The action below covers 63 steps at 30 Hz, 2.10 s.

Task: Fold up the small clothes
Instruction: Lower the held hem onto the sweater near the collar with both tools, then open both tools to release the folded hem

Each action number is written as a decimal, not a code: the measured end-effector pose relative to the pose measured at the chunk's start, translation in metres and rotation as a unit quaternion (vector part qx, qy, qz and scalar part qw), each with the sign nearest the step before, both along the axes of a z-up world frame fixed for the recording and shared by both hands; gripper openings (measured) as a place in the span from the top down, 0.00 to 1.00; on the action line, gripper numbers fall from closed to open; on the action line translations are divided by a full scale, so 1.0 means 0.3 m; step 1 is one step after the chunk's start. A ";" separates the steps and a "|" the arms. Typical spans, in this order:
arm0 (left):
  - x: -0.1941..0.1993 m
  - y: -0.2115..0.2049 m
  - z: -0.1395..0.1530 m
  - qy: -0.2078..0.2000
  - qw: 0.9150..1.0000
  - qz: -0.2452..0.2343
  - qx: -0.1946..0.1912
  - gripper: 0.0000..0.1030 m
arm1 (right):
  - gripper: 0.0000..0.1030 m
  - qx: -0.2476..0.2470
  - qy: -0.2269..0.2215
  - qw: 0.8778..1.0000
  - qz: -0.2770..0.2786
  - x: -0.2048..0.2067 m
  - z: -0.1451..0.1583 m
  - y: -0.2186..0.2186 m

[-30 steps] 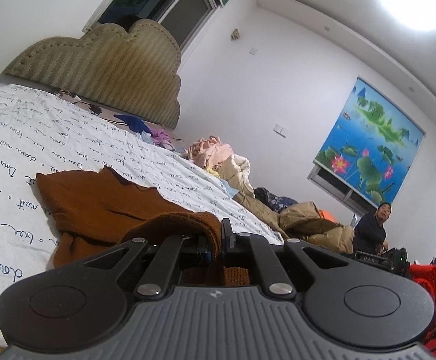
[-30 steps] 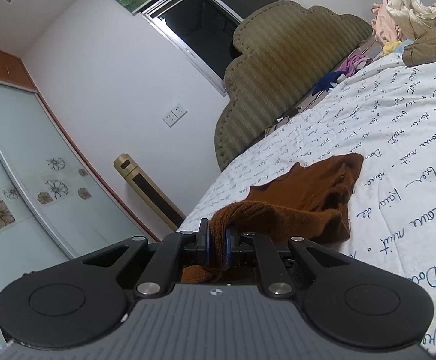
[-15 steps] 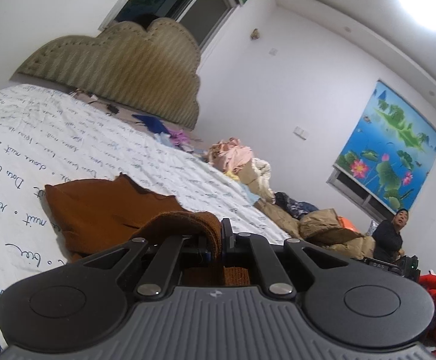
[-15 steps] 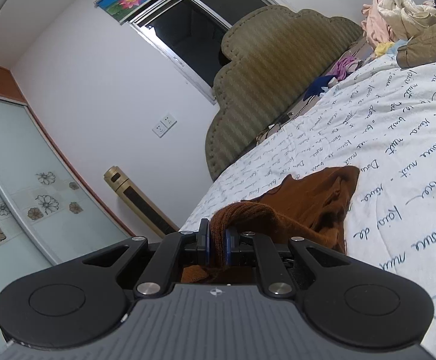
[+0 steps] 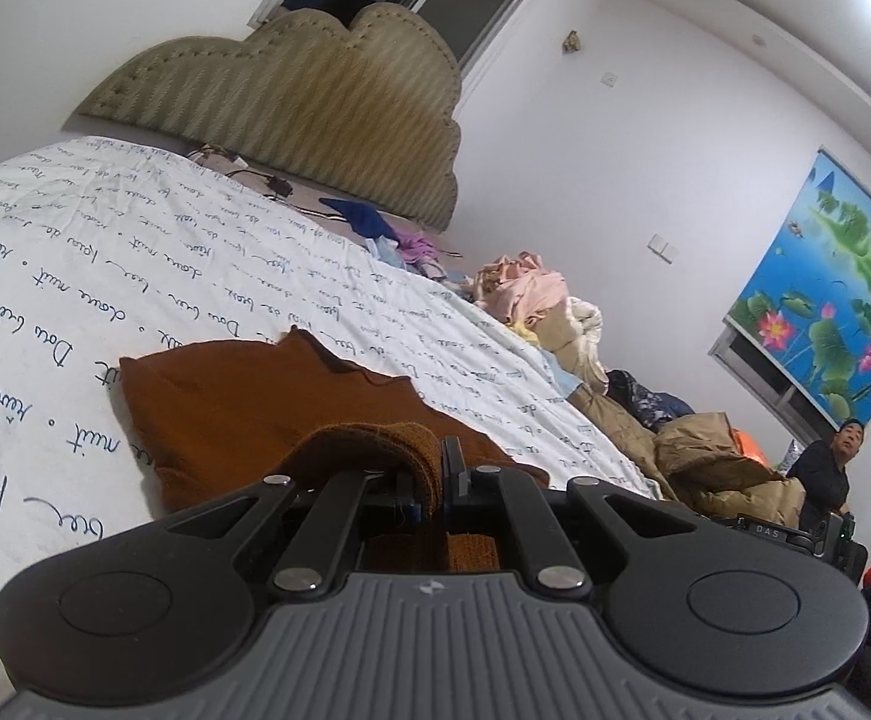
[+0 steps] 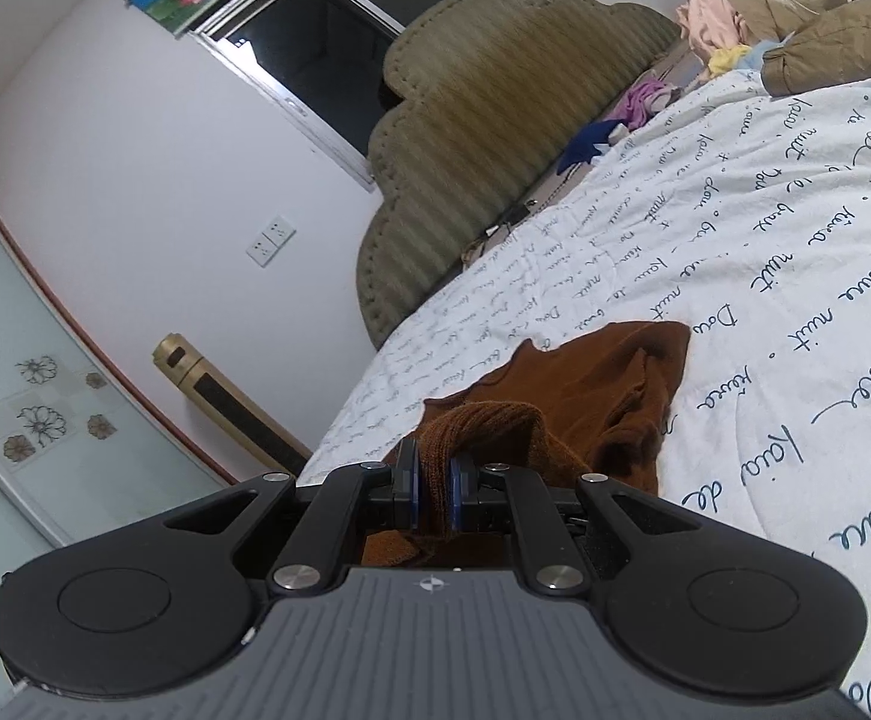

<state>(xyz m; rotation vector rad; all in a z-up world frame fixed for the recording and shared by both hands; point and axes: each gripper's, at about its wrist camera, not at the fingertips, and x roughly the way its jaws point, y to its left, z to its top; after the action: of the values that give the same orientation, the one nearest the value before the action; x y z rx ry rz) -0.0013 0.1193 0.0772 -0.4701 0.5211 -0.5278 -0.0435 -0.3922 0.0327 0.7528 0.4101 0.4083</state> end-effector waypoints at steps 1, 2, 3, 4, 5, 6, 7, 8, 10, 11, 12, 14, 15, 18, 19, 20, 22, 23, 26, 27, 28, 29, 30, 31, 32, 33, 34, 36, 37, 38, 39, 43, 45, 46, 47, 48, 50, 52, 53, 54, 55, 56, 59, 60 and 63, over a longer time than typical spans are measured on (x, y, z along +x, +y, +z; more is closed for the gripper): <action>0.011 -0.002 0.005 -0.001 1.000 0.002 0.003 0.94 | 0.86 -0.001 0.000 1.000 0.000 0.010 0.003 0.001; 0.021 -0.006 0.013 -0.003 1.000 0.004 0.008 0.94 | 0.86 -0.003 -0.001 1.000 0.001 0.019 0.007 0.003; 0.034 -0.010 0.020 -0.006 1.000 0.006 0.014 0.94 | 0.86 -0.006 -0.002 1.000 0.000 0.031 0.012 0.005; 0.048 -0.015 0.027 -0.008 1.000 0.008 0.019 0.94 | 0.86 -0.008 -0.002 1.000 -0.001 0.045 0.017 0.005; 0.064 -0.021 0.034 -0.008 1.000 0.010 0.025 0.94 | 0.86 -0.009 -0.002 1.000 -0.002 0.060 0.022 0.006; 0.082 -0.026 0.038 -0.007 0.999 0.012 0.030 0.94 | 0.86 -0.010 -0.002 1.000 -0.004 0.077 0.025 0.006; 0.102 -0.033 0.042 -0.006 0.999 0.013 0.037 0.94 | 0.86 -0.010 -0.001 1.000 -0.006 0.095 0.027 0.006; 0.122 -0.041 0.044 -0.004 0.999 0.013 0.045 0.94 | 0.86 -0.009 0.001 1.000 -0.007 0.114 0.028 0.005; 0.161 -0.058 0.045 -0.002 0.998 0.018 0.064 0.94 | 0.86 -0.011 0.006 1.000 -0.011 0.159 0.029 0.007; 0.181 -0.065 0.045 -0.001 0.997 0.020 0.071 0.94 | 0.86 -0.016 0.010 1.000 -0.015 0.184 0.028 0.011; 0.200 -0.071 0.043 0.000 0.997 0.024 0.078 0.94 | 0.86 -0.021 0.015 1.000 -0.017 0.210 0.026 0.015; 0.242 -0.082 0.037 0.000 0.995 0.029 0.092 0.94 | 0.86 -0.026 0.027 0.999 -0.021 0.265 0.017 0.023; 0.264 -0.087 0.034 0.001 0.995 0.033 0.097 0.94 | 0.86 -0.027 0.031 0.999 -0.022 0.291 0.011 0.027; 0.348 -0.100 0.014 0.011 0.993 0.044 0.109 0.94 | 0.86 -0.030 0.044 0.998 -0.026 0.366 -0.004 0.044; 0.382 -0.104 0.003 0.017 0.992 0.046 0.114 0.94 | 0.86 -0.032 0.048 0.998 -0.029 0.391 -0.008 0.049; 0.413 -0.108 -0.009 0.024 0.991 0.049 0.119 0.94 | 0.86 -0.034 0.054 0.997 -0.033 0.417 -0.013 0.054; 0.470 -0.116 -0.032 0.034 0.989 0.058 0.129 0.94 | 0.86 -0.033 0.063 0.997 -0.038 0.461 -0.025 0.056; 0.496 -0.122 -0.043 0.038 0.988 0.061 0.136 0.94 | 0.86 -0.033 0.068 0.996 -0.040 0.484 -0.031 0.060; 0.571 -0.139 -0.080 0.049 0.984 0.069 0.154 0.94 | 0.86 -0.038 0.088 0.994 -0.048 0.548 -0.054 0.069; 0.591 -0.142 -0.094 0.054 0.983 0.072 0.157 0.94 | 0.86 -0.040 0.095 0.993 -0.051 0.568 -0.063 0.072; 0.611 -0.146 -0.106 0.059 0.982 0.075 0.160 0.94 | 0.86 -0.043 0.102 0.993 -0.053 0.587 -0.072 0.077; 0.631 -0.149 -0.118 0.063 0.982 0.079 0.162 0.94 | 0.86 -0.047 0.109 0.992 -0.054 0.605 -0.082 0.083; 0.649 -0.151 -0.132 0.069 0.981 0.084 0.163 0.94 | 0.86 -0.051 0.115 0.991 -0.054 0.621 -0.092 0.087; 0.668 -0.151 -0.145 0.076 0.980 0.089 0.161 0.94 | 0.86 -0.056 0.121 0.990 -0.054 0.636 -0.100 0.092; 0.686 -0.150 -0.159 0.084 0.980 0.092 0.158 0.94 | 0.86 -0.060 0.127 0.989 -0.056 0.650 -0.109 0.099; 0.699 -0.152 -0.171 0.089 0.979 0.095 0.155 0.94 | 0.86 -0.063 0.132 0.988 -0.057 0.661 -0.117 0.102; 0.714 -0.153 -0.184 0.095 0.978 0.100 0.154 0.94 | 0.86 -0.064 0.137 0.987 -0.058 0.673 -0.125 0.104; 0.739 -0.158 -0.203 0.104 0.977 0.108 0.152 0.94 | 0.86 -0.061 0.148 0.985 -0.064 0.694 -0.140 0.104; 0.751 -0.159 -0.213 0.110 0.976 0.114 0.148 0.94 | 0.85 -0.055 0.154 0.984 -0.068 0.705 -0.150 0.099; 0.764 -0.156 -0.223 0.119 0.976 0.118 0.141 0.94 | 0.82 -0.043 0.160 0.983 -0.074 0.717 -0.163 0.093; 0.778 -0.148 -0.231 0.132 0.975 0.122 0.129 0.94 | 0.79 -0.030 0.168 0.982 -0.079 0.729 -0.177 0.085; 0.803 -0.101 -0.248 0.173 0.974 0.133 0.063 0.91 | 0.57 0.016 0.177 0.980 -0.091 0.753 -0.222 0.053; 0.799 -0.092 -0.240 0.176 0.973 0.136 0.066 0.88 | 0.57 0.005 0.172 0.981 -0.093 0.750 -0.216 0.053; 0.794 -0.090 -0.233 0.172 0.972 0.138 0.074 0.88 | 0.56 -0.004 0.168 0.981 -0.093 0.743 -0.207 0.058; 0.789 -0.088 -0.224 0.166 0.972 0.142 0.083 0.82 | 0.55 -0.016 0.161 0.983 -0.091 0.732 -0.194 0.065; 0.782 -0.086 -0.212 0.158 0.971 0.152 0.093 0.67 | 0.54 -0.029 0.152 0.984 -0.088 0.721 -0.178 0.073; 0.764 -0.074 -0.183 0.132 0.968 0.182 0.111 0.28 | 0.50 -0.059 0.134 0.986 -0.078 0.699 -0.154 0.097; 0.749 -0.056 -0.154 0.101 0.966 0.208 0.113 0.17 | 0.39 -0.090 0.131 0.985 -0.061 0.698 -0.143 0.122; 0.744 -0.051 -0.142 0.092 0.966 0.214 0.115 0.17 | 0.37 -0.108 0.135 0.983 -0.053 0.702 -0.144 0.136; 0.744 -0.049 -0.132 0.091 0.965 0.212 0.122 0.17 | 0.37 -0.124 0.143 0.981 -0.052 0.709 -0.148 0.143; 0.740 -0.053 -0.124 0.092 0.966 0.205 0.131 0.17 | 0.38 -0.142 0.154 0.976 -0.059 0.714 -0.155 0.149; 0.732 -0.059 -0.119 0.095 0.965 0.199 0.144 0.17 | 0.38 -0.154 0.162 0.972 -0.072 0.715 -0.158 0.154; 0.665 -0.101 -0.123 0.080 0.961 0.167 0.204 0.17 | 0.38 -0.180 0.141 0.970 -0.080 0.668 -0.134 0.177; 0.635 -0.116 -0.128 0.075 0.957 0.162 0.230 0.17 | 0.37 -0.194 0.129 0.970 -0.071 0.649 -0.119 0.199; 0.529 -0.132 -0.149 0.053 0.951 0.135 0.273 0.17 | 0.31 -0.227 0.101 0.967 -0.053 0.568 -0.096 0.242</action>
<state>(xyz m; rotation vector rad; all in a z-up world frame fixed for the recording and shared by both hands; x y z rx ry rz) 0.1575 0.0798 0.0325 -0.0347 0.6659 -0.0824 0.1269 -0.3197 0.0039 0.3657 0.6259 0.1258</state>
